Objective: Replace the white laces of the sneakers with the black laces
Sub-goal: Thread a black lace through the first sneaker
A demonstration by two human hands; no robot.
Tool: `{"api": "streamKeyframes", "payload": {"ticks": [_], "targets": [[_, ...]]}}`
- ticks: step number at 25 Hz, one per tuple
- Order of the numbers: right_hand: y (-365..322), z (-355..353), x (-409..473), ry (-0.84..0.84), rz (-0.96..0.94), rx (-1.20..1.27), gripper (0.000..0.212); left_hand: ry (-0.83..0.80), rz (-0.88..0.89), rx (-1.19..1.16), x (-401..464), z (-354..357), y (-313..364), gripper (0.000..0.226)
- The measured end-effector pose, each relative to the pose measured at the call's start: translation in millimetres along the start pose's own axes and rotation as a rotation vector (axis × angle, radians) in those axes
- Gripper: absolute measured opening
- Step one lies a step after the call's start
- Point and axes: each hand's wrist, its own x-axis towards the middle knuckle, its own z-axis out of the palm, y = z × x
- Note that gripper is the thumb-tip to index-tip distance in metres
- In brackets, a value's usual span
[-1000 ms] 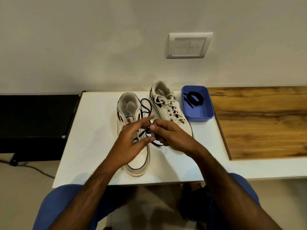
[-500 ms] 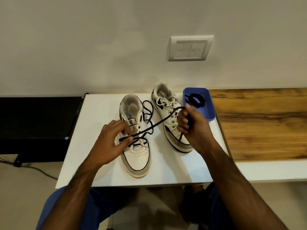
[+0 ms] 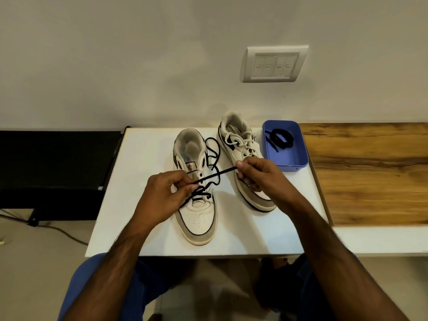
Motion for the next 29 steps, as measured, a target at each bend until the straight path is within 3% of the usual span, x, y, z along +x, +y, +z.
{"api": "streamKeyframes", "payload": {"ticks": [3,5,7,11,12,14,17,21,25,27,29], "targets": [[2,1,2,0.110,-0.016,0.235,0.034,-0.104,-0.084,-0.062,-2,2,-1,0.010],[1,14,6,0.131,0.041,0.652,0.026,-0.272,-0.052,-0.105,-4,9,5,0.007],[-7,25,9,0.140,0.099,0.932,0.027,-0.314,0.012,-0.154,-4,13,6,0.011],[-22,21,12,0.122,0.032,0.989,0.020,0.131,-0.149,-0.316,7,-5,-7,0.014],[-23,19,13,0.103,0.004,0.933,0.018,0.212,-0.224,-0.259,10,-8,-12,0.010],[-21,17,17,0.043,-0.019,0.672,0.017,0.220,-0.343,-0.131,11,-6,-19,0.013],[-15,28,27,-0.048,-0.027,0.247,0.024,0.119,-0.400,-0.056,13,8,-22,0.032],[-4,44,30,-0.016,-0.018,-0.036,0.011,-0.096,-0.464,0.165,13,11,-21,0.043],[8,49,30,0.065,-0.026,-0.213,0.002,-0.394,-0.495,-0.079,1,-6,-15,0.028],[12,57,30,0.070,-0.069,-0.357,0.002,-0.372,-0.535,-0.184,0,-9,-13,0.033],[17,66,30,0.072,-0.120,-0.515,0.001,-0.191,-0.524,-0.097,4,-5,-12,0.037]]}}
